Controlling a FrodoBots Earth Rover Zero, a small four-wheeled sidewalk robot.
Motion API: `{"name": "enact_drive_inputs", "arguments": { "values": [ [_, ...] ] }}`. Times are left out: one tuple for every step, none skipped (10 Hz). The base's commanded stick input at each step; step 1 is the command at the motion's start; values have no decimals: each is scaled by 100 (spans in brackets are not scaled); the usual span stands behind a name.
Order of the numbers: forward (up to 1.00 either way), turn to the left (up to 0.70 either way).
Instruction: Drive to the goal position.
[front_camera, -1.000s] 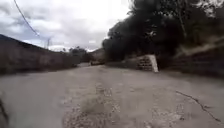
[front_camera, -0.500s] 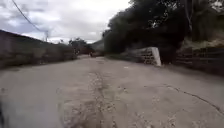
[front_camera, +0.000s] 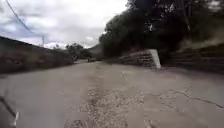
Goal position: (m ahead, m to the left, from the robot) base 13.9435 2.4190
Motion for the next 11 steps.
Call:
{"name": "enact_drive_inputs", "arguments": {
  "values": [
    [70,0],
    [70,0],
    [70,0],
    [70,0],
    [70,0],
    [70,0],
    [70,0],
    [70,0],
    [70,0],
    [70,0],
    [70,0]
  ]
}}
